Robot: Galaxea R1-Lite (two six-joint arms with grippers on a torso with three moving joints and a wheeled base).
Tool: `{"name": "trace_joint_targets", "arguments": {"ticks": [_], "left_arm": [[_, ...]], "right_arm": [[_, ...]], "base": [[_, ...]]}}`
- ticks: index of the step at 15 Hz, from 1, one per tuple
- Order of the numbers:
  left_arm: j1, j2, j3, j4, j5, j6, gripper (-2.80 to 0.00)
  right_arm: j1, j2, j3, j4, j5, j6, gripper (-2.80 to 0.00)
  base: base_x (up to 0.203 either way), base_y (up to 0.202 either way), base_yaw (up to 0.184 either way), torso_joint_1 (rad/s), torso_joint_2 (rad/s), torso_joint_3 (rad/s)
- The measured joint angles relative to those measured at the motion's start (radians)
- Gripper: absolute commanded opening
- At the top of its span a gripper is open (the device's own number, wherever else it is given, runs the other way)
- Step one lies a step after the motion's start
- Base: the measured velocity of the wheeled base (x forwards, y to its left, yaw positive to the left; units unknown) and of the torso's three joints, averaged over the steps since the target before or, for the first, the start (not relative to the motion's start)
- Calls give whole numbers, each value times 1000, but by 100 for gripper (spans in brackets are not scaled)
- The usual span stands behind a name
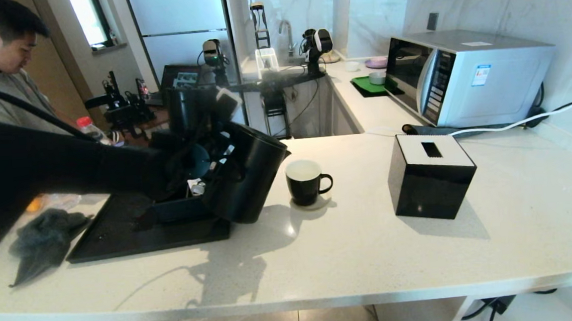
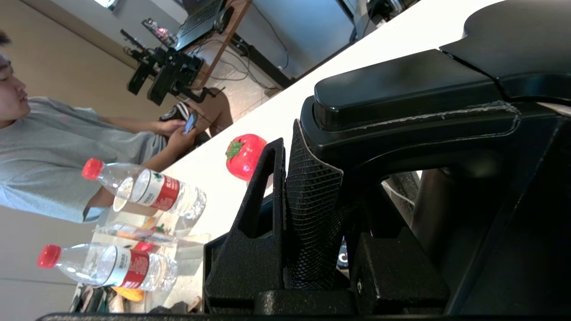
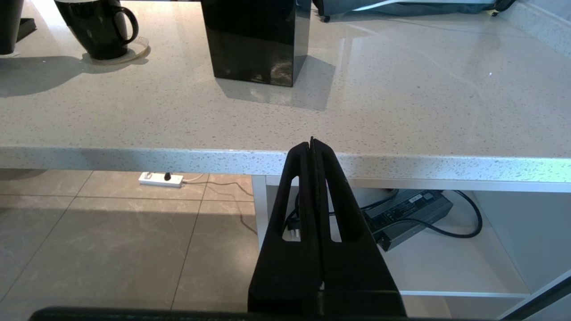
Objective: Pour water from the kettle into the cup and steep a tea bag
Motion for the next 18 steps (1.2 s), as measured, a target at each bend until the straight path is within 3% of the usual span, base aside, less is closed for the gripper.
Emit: {"name": "trace_joint_targets", "arguments": {"ticks": [18], "left_arm": [[-11, -6, -17, 1, -68, 42, -280]], "right_arm": [[0, 0, 0, 0, 0, 0, -280]], "base": [[0, 0, 0, 0, 0, 0]]}}
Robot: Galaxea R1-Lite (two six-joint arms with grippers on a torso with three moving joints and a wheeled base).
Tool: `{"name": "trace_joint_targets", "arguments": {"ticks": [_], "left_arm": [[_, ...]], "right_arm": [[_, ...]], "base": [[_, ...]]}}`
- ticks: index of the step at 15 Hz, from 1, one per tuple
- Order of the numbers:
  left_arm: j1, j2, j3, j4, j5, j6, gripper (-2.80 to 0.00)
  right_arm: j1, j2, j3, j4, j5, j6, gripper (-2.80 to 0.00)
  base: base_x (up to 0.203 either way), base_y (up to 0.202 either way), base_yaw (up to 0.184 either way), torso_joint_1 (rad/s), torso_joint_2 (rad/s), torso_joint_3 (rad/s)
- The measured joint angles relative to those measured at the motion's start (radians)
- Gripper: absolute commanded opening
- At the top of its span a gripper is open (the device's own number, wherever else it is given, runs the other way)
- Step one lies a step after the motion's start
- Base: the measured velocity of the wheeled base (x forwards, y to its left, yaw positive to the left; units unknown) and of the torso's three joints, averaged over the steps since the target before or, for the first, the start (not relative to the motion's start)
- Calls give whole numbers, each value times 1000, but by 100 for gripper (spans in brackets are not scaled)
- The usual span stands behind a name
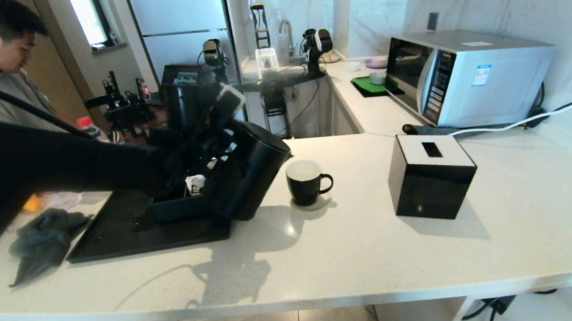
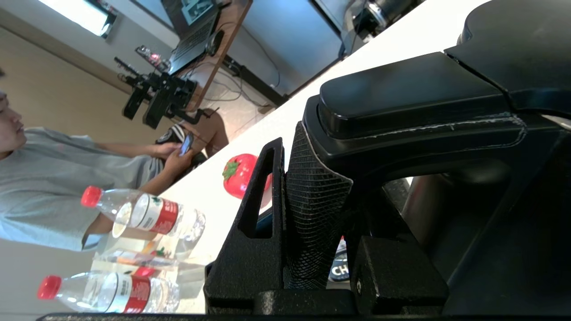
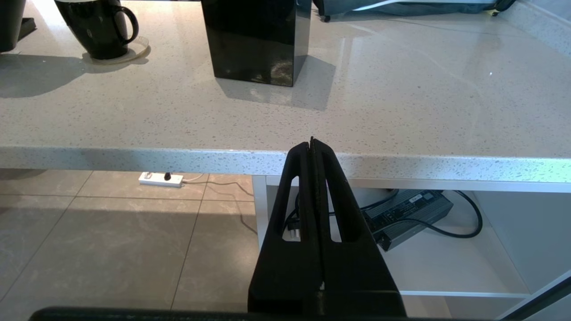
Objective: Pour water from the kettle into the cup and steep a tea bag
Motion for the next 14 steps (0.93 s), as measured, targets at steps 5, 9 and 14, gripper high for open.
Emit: {"name": "trace_joint_targets", "arguments": {"ticks": [5, 9, 14], "left_arm": [[-8, 6, -22, 0, -46, 22, -280], [-1, 10, -23, -1, -57, 39, -280], [13, 19, -37, -1, -57, 83, -280]], "right_arm": [[0, 0, 0, 0, 0, 0, -280], [0, 0, 0, 0, 0, 0, -280], [0, 0, 0, 0, 0, 0, -280]], "base": [[0, 0, 0, 0, 0, 0], [0, 0, 0, 0, 0, 0], [0, 0, 0, 0, 0, 0]]}}
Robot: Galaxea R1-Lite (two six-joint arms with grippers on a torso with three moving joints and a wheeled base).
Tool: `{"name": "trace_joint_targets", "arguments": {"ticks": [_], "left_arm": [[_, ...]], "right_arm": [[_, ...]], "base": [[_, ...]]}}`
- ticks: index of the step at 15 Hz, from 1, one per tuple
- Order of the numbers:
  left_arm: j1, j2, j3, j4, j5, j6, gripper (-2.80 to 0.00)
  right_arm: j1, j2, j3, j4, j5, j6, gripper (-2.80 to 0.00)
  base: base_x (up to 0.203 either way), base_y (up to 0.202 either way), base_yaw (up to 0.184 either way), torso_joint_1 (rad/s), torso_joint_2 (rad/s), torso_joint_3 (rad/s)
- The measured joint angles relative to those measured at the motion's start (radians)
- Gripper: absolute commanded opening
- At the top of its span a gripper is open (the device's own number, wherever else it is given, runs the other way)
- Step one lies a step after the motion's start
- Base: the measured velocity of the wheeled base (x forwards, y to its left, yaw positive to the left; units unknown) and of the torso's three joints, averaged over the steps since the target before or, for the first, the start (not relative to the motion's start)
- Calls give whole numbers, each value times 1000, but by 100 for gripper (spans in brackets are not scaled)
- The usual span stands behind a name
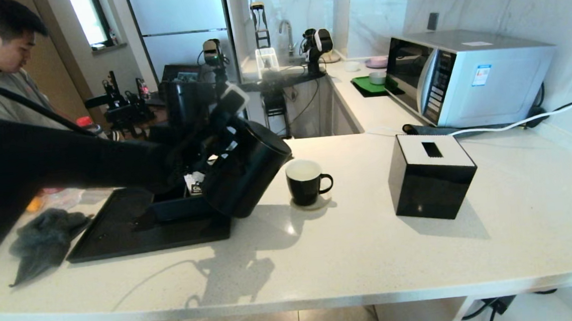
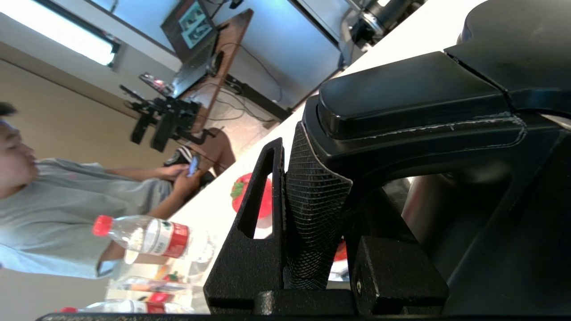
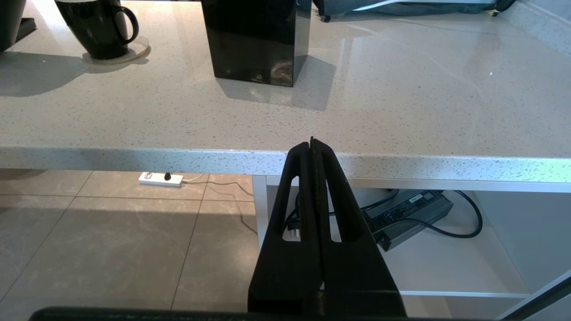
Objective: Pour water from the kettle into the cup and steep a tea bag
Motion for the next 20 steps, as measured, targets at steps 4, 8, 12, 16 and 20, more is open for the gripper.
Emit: {"name": "trace_joint_targets", "arguments": {"ticks": [4, 8, 12, 16, 20], "left_arm": [[8, 29, -41, 0, 0, 27, -280], [13, 70, -100, 5, -1, 47, -280], [15, 101, -138, 6, -5, 72, -280], [16, 114, -147, 6, -43, 98, -280], [21, 121, -150, 7, -60, 113, -280]], "right_arm": [[0, 0, 0, 0, 0, 0, -280], [0, 0, 0, 0, 0, 0, -280], [0, 0, 0, 0, 0, 0, -280], [0, 0, 0, 0, 0, 0, -280], [0, 0, 0, 0, 0, 0, -280]], "base": [[0, 0, 0, 0, 0, 0], [0, 0, 0, 0, 0, 0], [0, 0, 0, 0, 0, 0], [0, 0, 0, 0, 0, 0], [0, 0, 0, 0, 0, 0]]}}
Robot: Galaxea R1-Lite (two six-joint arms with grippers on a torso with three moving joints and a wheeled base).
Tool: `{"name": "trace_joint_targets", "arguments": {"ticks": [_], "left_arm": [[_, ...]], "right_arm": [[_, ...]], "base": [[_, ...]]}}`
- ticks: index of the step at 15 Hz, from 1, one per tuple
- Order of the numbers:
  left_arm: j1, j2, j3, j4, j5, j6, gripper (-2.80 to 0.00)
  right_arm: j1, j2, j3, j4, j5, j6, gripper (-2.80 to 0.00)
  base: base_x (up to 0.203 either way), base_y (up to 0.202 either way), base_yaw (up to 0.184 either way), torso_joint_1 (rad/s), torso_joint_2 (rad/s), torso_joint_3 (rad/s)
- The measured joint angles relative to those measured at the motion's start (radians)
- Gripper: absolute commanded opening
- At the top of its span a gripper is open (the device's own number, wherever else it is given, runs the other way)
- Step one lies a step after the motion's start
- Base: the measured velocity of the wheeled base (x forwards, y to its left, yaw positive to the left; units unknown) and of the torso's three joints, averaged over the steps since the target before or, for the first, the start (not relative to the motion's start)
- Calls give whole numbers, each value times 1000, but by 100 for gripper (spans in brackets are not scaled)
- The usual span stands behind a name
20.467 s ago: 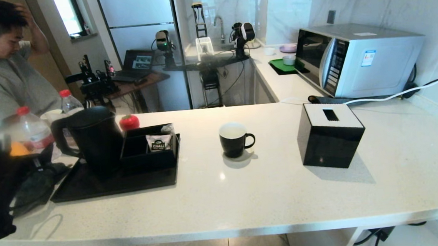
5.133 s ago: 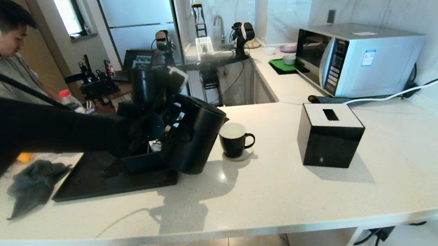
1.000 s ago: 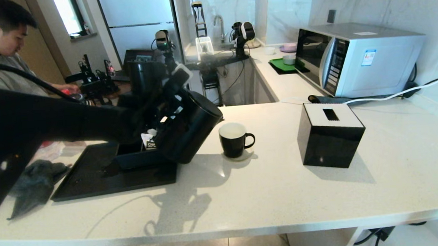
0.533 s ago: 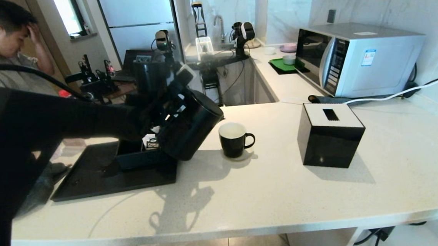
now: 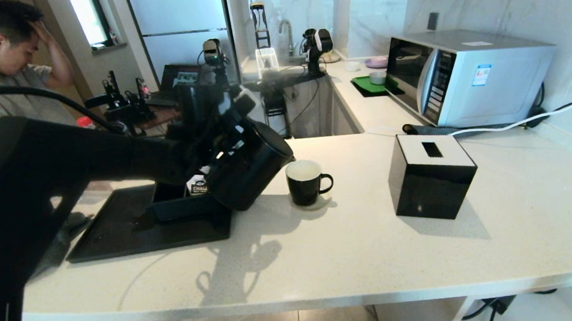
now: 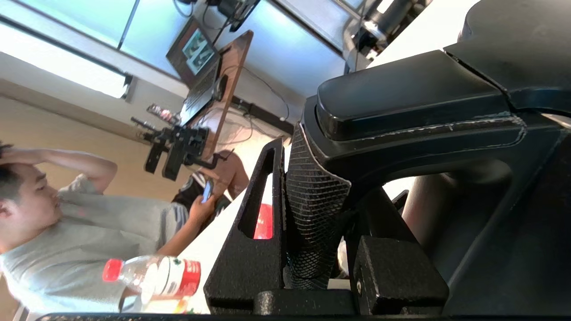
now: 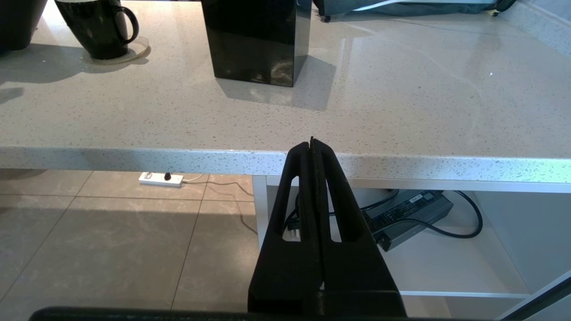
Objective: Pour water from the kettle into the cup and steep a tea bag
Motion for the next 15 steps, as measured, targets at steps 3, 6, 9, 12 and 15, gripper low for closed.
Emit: {"name": "trace_joint_targets", "arguments": {"ticks": [3, 6, 9, 12, 15], "left_arm": [[1, 3, -9, 1, -19, 13, -280], [1, 8, -14, 3, -22, 18, -280], [3, 11, -15, 3, -42, 37, -280], [3, 11, -18, 3, -46, 44, -280], [3, 12, -19, 4, -49, 51, -280]], "right_arm": [[0, 0, 0, 0, 0, 0, -280], [0, 0, 0, 0, 0, 0, -280], [0, 0, 0, 0, 0, 0, -280], [0, 0, 0, 0, 0, 0, -280], [0, 0, 0, 0, 0, 0, -280]], "base": [[0, 0, 0, 0, 0, 0], [0, 0, 0, 0, 0, 0], [0, 0, 0, 0, 0, 0], [0, 0, 0, 0, 0, 0], [0, 0, 0, 0, 0, 0]]}}
